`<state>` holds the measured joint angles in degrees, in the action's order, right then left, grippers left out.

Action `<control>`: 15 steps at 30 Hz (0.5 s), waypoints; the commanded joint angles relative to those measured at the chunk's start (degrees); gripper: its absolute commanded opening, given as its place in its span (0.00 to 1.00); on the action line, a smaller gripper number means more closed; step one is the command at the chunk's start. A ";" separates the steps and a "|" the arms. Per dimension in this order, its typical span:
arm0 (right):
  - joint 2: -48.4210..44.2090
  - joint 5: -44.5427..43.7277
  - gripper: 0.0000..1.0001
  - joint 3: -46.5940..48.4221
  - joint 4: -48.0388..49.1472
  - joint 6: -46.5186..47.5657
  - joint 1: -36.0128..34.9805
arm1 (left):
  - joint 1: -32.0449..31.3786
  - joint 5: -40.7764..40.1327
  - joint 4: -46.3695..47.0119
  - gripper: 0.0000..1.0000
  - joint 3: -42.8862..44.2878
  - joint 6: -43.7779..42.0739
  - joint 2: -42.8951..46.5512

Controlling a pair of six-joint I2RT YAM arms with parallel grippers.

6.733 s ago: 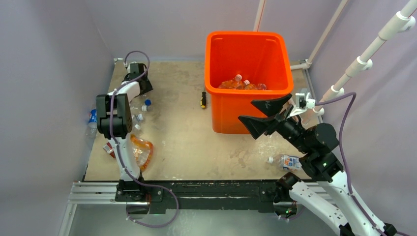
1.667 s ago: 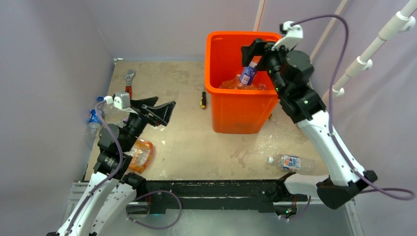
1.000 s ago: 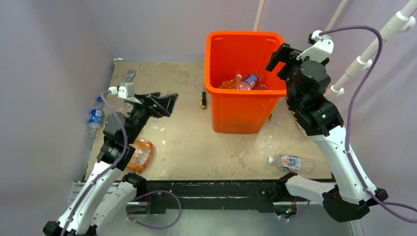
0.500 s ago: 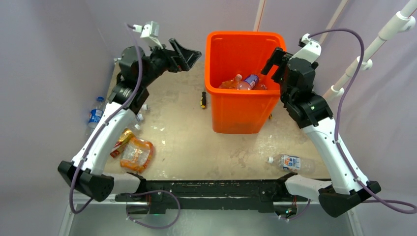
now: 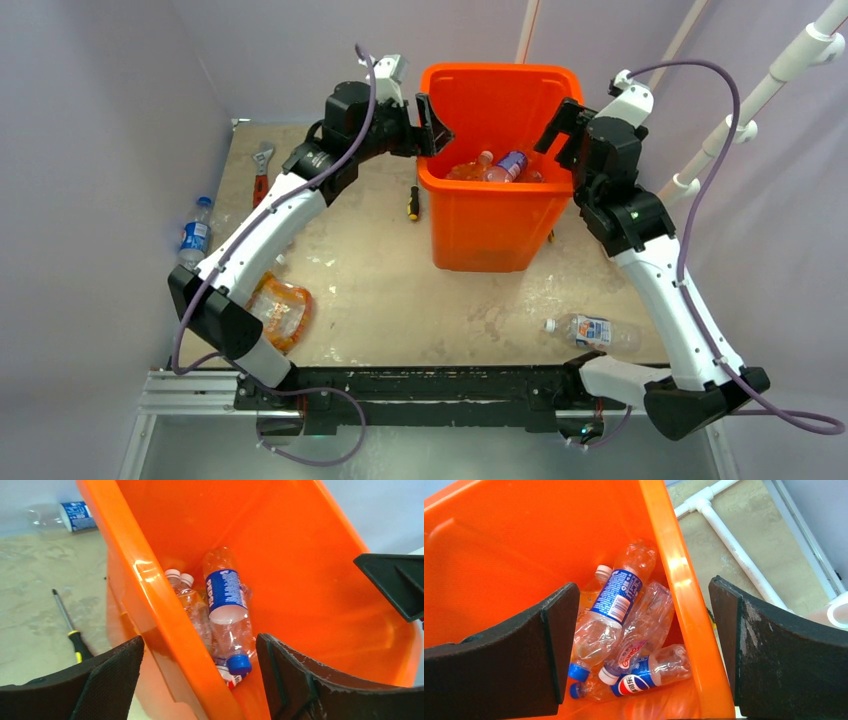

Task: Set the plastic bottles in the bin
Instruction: Move the trash bin to the corner of the board.

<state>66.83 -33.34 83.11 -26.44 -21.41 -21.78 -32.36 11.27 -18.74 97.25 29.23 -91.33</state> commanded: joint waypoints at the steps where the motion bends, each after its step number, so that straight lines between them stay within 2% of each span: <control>1: 0.47 3.18 0.99 -1.00 1.12 -0.17 0.38 | -0.67 -6.31 -3.99 0.76 4.68 -4.78 -0.96; 7: 0.67 5.47 0.99 -1.20 1.80 -0.69 0.42 | -0.76 -8.50 -5.56 0.42 5.62 -6.04 -1.69; 13: 1.51 7.18 0.99 0.17 1.33 -1.00 0.43 | -0.70 -9.51 -4.44 0.03 6.53 -5.94 0.52; 15: 1.83 7.89 0.99 1.16 1.02 -1.22 0.43 | -0.73 -10.13 -4.37 0.00 7.31 -5.88 1.35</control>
<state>67.48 -28.97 82.37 -25.91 -21.67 -21.15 -32.75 -0.56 -22.94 102.32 22.68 -92.23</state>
